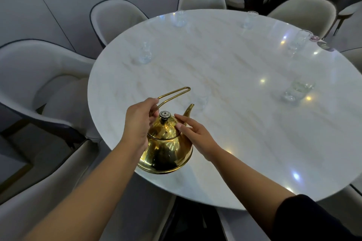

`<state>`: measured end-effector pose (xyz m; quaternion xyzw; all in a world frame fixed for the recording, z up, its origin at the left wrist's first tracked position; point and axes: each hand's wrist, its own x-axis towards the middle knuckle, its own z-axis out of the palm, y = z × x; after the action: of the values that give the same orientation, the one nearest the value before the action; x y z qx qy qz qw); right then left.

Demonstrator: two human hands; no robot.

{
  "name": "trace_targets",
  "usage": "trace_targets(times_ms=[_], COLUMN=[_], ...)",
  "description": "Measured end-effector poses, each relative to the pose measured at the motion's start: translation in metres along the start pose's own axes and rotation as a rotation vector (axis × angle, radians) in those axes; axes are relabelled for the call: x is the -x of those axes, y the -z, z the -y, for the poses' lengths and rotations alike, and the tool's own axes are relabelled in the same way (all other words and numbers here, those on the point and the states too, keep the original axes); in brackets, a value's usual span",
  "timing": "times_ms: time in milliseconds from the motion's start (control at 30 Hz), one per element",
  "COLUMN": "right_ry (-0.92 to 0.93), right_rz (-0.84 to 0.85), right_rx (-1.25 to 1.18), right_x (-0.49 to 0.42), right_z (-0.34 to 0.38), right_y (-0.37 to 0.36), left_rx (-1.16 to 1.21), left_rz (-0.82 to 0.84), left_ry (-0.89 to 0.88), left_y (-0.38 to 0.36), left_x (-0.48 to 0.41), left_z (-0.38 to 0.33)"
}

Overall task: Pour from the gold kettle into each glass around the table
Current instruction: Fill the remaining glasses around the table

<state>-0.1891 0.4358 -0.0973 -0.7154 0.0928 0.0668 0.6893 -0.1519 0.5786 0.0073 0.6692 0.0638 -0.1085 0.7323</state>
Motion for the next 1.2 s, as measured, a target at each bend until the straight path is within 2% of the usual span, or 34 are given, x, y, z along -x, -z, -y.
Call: trace_targets(times_ms=[333, 600, 1200], right_ry=[0.001, -0.043, -0.125], right_rz=[-0.069, -0.122, -0.159], right_rx=[-0.111, -0.245, -0.47], right_x=[-0.055, -0.077, -0.089], right_z=[0.018, 0.021, 0.021], right_y=[0.035, 0.045, 0.041], left_rx=[-0.183, -0.335, -0.605], left_rz=[0.018, 0.11, 0.19], left_ry=[-0.036, -0.035, 0.033], left_y=[-0.05, -0.077, -0.112], left_x=[-0.064, -0.102, -0.119], left_z=[-0.026, -0.037, -0.056])
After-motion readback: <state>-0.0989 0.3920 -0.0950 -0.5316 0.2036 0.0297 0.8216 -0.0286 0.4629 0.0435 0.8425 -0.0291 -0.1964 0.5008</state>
